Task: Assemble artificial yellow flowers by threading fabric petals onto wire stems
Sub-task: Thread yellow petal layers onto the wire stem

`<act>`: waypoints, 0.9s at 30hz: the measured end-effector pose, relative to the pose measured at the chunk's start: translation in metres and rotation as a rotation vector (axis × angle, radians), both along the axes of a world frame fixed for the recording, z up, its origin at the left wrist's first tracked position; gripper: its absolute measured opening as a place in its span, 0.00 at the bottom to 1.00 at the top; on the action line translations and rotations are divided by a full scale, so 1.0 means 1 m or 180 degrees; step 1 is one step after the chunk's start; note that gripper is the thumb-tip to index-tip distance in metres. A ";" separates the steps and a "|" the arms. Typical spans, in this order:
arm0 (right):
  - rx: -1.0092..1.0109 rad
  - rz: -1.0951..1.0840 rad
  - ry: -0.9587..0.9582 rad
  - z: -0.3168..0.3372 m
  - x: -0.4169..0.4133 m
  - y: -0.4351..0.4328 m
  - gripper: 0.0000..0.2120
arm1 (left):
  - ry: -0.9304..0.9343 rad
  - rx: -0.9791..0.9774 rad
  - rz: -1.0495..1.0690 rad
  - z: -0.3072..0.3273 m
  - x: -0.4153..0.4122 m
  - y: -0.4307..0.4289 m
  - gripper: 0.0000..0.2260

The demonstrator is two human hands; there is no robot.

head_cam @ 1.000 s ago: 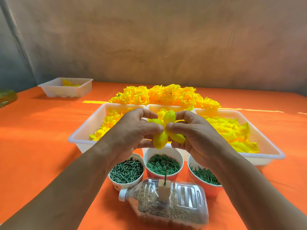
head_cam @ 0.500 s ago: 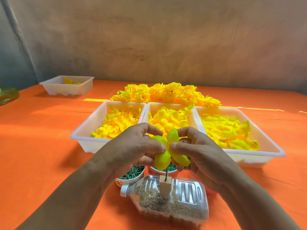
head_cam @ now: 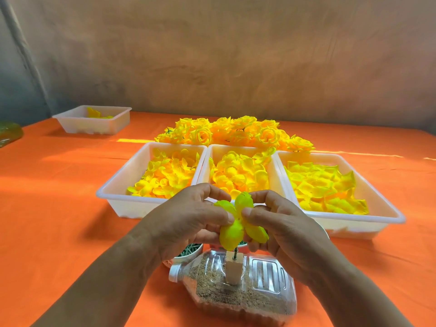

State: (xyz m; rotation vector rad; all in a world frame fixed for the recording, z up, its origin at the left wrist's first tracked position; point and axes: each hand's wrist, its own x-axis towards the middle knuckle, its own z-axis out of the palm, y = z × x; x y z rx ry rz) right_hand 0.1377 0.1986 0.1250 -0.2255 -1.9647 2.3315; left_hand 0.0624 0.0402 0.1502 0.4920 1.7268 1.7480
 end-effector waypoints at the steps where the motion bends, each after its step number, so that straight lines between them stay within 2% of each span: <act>1: -0.0017 -0.0008 0.0027 0.000 0.000 0.000 0.12 | -0.0023 0.0012 -0.0026 0.000 0.000 0.000 0.14; 4: -0.0046 -0.0052 0.0104 -0.001 0.001 -0.002 0.15 | -0.0018 0.0031 -0.0051 0.001 0.001 -0.001 0.14; 12: 0.0094 -0.0185 0.0206 -0.001 0.001 -0.005 0.12 | -0.0093 0.0048 0.0003 0.003 0.005 0.000 0.14; 27: 0.0043 -0.0167 0.0288 -0.001 0.003 -0.003 0.13 | 0.0008 0.0057 -0.0060 0.001 0.004 0.001 0.14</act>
